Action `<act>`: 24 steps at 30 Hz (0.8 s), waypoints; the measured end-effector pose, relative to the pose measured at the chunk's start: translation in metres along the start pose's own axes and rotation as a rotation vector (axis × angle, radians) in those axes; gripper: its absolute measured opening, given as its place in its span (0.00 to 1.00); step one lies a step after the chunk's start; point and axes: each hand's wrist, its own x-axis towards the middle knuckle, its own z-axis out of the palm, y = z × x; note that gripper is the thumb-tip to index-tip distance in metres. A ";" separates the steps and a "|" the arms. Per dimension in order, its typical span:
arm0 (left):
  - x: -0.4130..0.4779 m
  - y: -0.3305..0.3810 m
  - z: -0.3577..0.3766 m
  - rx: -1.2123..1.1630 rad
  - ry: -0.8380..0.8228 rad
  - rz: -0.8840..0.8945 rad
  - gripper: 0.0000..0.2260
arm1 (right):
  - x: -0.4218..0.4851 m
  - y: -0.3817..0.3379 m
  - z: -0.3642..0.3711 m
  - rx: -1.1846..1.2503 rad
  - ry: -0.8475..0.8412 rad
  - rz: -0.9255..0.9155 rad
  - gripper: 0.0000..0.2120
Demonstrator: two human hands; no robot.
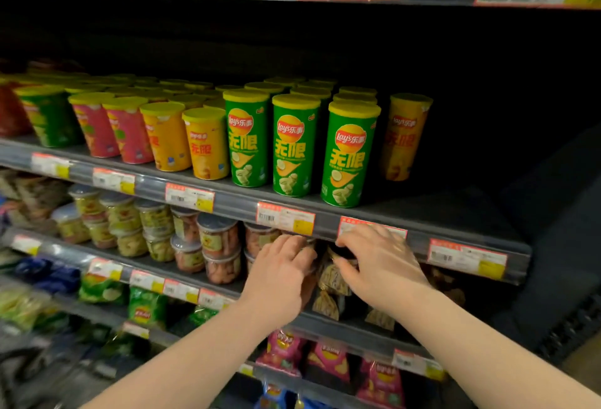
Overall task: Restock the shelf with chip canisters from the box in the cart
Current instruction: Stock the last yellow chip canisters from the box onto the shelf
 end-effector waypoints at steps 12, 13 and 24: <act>-0.090 -0.048 -0.006 0.056 -0.460 -0.244 0.22 | 0.005 -0.072 0.084 -0.068 -0.314 -0.116 0.19; -0.098 -0.054 -0.006 0.053 -0.476 -0.261 0.22 | 0.006 -0.080 0.089 -0.073 -0.322 -0.131 0.19; -0.283 -0.192 -0.068 0.040 -0.579 -0.668 0.19 | 0.036 -0.302 0.161 -0.016 -0.457 -0.425 0.18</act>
